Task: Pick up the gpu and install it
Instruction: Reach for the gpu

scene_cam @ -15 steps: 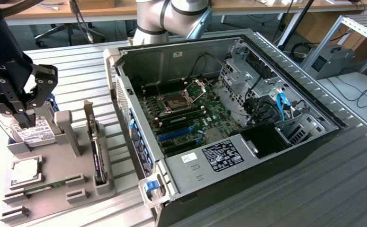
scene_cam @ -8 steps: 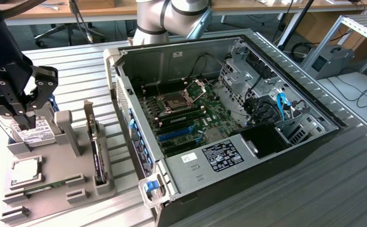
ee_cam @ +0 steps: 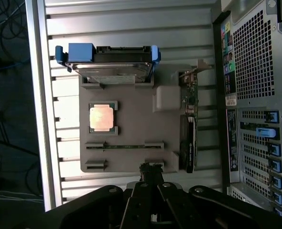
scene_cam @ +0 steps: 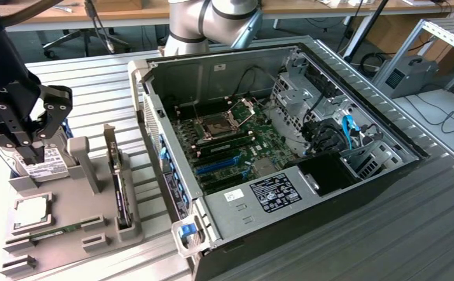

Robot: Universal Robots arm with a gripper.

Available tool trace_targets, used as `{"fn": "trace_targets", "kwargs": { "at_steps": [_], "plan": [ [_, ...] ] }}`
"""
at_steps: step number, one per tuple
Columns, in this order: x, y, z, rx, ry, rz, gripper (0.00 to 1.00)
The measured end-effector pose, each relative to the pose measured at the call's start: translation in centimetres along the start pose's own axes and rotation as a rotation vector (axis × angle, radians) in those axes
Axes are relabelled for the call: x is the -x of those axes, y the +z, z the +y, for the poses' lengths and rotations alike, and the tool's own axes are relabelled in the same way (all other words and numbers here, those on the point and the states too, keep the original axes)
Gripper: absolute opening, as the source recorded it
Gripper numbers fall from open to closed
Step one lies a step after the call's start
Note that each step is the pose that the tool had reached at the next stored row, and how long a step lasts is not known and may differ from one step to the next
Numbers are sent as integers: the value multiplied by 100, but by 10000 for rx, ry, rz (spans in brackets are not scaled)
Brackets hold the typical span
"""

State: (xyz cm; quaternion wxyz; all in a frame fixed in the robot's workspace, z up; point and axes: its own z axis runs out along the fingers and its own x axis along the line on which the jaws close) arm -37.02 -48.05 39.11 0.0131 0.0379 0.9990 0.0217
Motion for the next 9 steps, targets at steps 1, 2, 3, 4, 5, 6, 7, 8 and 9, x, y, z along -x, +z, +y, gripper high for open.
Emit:
{"fn": "trace_targets", "kwargs": {
  "at_steps": [1,2,3,4,5,6,7,8,9],
  "plan": [
    [1,0,-8,0,0,0,11],
    [1,-1,-15,-1,0,1,11],
    [2,0,-23,-1,0,1,11],
    [2,0,-30,-1,0,0,11],
    [3,0,-37,0,0,0,11],
    [3,0,-43,0,0,1,11],
    [4,1,-49,0,0,0,11],
    [5,1,-53,-1,0,1,11],
    [7,2,-56,0,0,0,11]
  ]
}}
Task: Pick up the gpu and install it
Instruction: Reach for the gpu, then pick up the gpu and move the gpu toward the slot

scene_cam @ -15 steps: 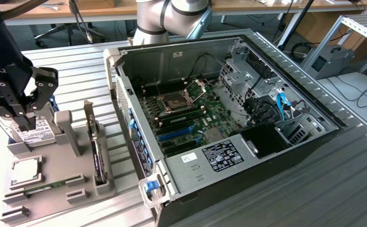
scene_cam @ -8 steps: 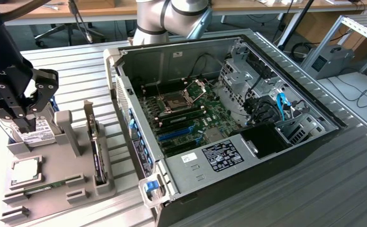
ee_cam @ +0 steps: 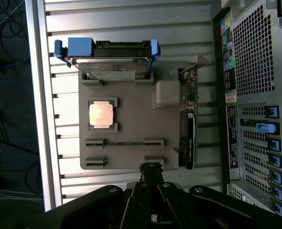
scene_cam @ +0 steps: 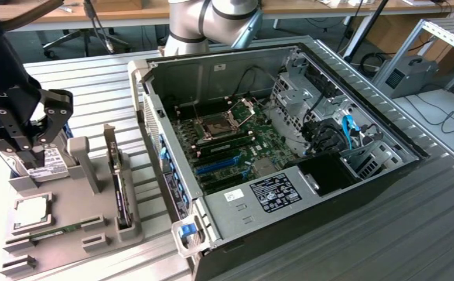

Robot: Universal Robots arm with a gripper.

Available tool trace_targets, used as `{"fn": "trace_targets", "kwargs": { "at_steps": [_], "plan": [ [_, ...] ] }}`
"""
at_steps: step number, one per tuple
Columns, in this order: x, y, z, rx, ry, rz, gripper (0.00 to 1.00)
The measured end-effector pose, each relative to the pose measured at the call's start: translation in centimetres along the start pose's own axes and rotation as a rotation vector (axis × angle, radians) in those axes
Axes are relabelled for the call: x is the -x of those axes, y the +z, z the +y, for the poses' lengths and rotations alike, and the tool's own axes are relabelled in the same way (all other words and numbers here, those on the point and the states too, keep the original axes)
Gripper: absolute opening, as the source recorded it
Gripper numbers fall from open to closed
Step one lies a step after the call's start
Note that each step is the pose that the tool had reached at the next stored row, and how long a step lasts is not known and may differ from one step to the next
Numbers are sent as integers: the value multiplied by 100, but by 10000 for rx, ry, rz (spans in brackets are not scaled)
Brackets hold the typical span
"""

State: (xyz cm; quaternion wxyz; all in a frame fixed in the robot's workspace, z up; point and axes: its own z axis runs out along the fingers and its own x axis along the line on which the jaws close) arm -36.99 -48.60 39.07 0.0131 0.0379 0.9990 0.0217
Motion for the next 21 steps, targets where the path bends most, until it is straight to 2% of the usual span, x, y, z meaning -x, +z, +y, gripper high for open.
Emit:
{"fn": "trace_targets", "kwargs": {
  "at_steps": [15,21],
  "plan": [
    [90,4,-1,0,0,0,11],
    [174,8,5,-1,0,0,11]
  ]
}}
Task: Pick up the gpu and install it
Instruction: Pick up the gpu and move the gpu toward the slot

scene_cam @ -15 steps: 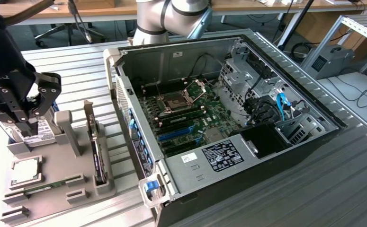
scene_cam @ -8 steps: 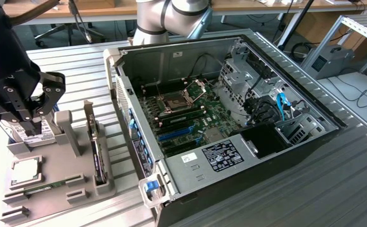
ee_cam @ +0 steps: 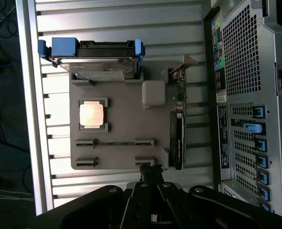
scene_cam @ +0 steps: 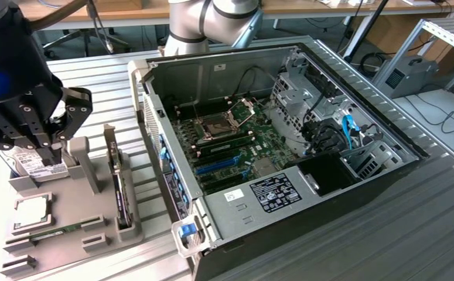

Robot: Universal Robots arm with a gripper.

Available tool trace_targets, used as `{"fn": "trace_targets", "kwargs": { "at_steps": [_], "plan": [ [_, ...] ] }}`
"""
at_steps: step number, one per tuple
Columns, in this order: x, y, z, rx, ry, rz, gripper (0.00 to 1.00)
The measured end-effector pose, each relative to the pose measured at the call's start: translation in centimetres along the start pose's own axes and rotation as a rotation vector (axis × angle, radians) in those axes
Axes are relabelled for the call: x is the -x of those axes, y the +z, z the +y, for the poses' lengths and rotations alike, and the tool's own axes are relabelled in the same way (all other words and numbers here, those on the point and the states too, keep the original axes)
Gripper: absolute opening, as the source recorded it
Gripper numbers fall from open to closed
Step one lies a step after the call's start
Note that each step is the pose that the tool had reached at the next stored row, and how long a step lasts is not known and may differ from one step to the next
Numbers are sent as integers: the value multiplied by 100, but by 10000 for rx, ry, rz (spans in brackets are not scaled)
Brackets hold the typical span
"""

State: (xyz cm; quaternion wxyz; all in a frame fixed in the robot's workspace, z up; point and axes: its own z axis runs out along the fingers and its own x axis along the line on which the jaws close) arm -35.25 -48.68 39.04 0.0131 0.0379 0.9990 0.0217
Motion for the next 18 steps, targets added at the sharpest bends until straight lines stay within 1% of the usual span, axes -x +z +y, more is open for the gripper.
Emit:
{"fn": "trace_targets", "kwargs": {
  "at_steps": [1,2,3,4,8,10,11,18],
  "plan": [
    [0,0,0,0,0,0,11],
    [0,0,0,0,0,0,36],
    [7,10,0,0,-1,1,36],
    [50,16,3,0,-1,0,36],
    [54,33,3,-1,0,0,36],
    [88,59,4,-10,0,1,36],
    [87,80,1,-8,0,-1,36],
    [87,102,-2,-8,0,0,36]
  ]
}}
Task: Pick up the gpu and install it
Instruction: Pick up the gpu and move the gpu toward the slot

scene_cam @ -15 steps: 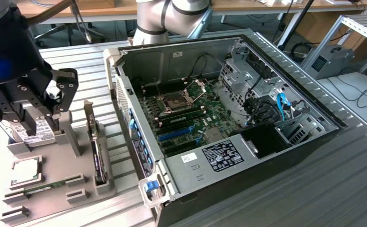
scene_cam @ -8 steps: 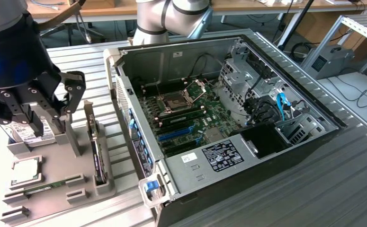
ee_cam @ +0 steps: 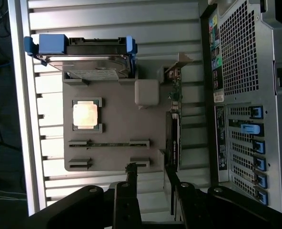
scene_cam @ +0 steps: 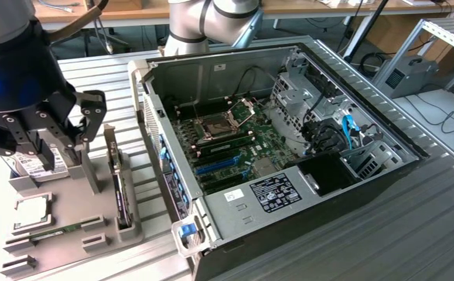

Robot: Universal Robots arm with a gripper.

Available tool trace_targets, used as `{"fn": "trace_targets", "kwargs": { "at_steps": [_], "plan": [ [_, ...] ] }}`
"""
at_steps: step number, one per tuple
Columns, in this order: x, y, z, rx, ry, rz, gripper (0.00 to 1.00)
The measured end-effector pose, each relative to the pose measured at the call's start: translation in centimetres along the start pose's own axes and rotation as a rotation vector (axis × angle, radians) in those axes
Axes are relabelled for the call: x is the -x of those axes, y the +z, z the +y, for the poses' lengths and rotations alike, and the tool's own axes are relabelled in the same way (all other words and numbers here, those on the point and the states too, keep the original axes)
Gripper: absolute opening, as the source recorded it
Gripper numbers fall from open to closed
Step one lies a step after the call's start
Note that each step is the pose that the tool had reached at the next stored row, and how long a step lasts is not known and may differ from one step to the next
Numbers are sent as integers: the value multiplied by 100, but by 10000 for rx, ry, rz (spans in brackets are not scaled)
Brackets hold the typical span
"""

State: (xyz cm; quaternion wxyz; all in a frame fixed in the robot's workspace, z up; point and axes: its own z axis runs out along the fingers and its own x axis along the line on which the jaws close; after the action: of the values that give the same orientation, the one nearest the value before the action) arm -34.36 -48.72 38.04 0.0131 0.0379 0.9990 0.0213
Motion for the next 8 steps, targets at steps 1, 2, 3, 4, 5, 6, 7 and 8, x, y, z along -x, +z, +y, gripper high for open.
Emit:
{"fn": "trace_targets", "kwargs": {
  "at_steps": [1,2,3,4,5,6,7,8],
  "plan": [
    [0,4,0,0,0,0,36],
    [0,7,-1,0,0,0,36],
    [0,11,-1,0,0,0,36],
    [0,15,-1,0,0,-1,36],
    [0,20,-1,0,0,0,36],
    [0,22,-1,0,0,0,36],
    [0,25,-2,0,0,0,36],
    [0,27,-2,-1,0,1,36]
  ]
}}
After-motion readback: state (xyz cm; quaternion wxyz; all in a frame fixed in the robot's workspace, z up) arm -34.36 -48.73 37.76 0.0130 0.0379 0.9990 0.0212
